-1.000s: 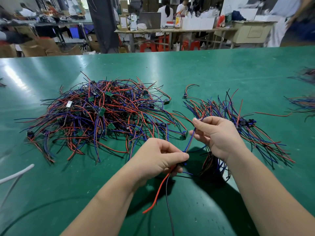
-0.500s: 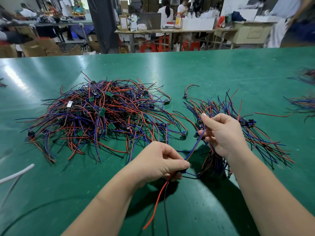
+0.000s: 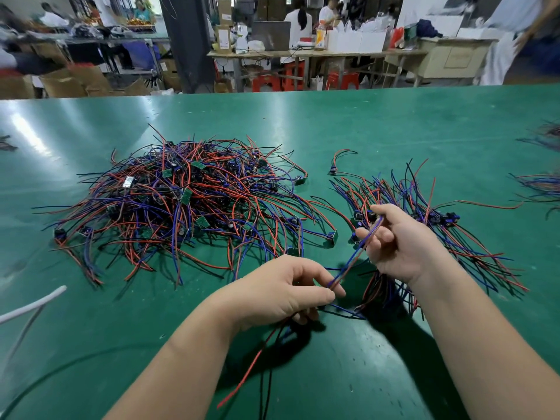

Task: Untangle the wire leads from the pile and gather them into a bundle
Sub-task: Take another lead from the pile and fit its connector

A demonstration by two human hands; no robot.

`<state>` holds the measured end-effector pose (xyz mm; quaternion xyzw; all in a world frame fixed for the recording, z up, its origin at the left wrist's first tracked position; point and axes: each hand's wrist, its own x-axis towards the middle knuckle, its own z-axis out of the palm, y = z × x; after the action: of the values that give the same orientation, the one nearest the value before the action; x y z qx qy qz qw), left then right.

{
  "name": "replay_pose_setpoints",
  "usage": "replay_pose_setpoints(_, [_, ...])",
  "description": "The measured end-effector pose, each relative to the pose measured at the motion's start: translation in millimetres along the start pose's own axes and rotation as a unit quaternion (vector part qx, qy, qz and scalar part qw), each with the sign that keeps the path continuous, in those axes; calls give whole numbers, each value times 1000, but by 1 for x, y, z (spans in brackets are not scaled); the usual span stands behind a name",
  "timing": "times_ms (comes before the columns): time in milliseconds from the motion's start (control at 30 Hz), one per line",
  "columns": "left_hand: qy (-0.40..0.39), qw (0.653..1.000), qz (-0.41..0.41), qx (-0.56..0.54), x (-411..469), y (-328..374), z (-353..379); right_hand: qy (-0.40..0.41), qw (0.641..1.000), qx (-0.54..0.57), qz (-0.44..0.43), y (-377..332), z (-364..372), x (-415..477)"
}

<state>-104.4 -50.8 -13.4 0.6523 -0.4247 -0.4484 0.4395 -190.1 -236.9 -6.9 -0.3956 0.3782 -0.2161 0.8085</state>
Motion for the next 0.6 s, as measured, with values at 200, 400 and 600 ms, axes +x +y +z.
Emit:
replay_pose_setpoints(200, [14,999,20,-26,-1,2,-2,-28,998,53,24,-3,-2,-1])
replay_pose_setpoints(400, [78,979,95,-162,0,4,-5,-101,992,-70,-16,-2,1,-5])
replay_pose_setpoints(600, [286,908,195,-234,10,3,-6,-303,921,-243,-27,23,11,-21])
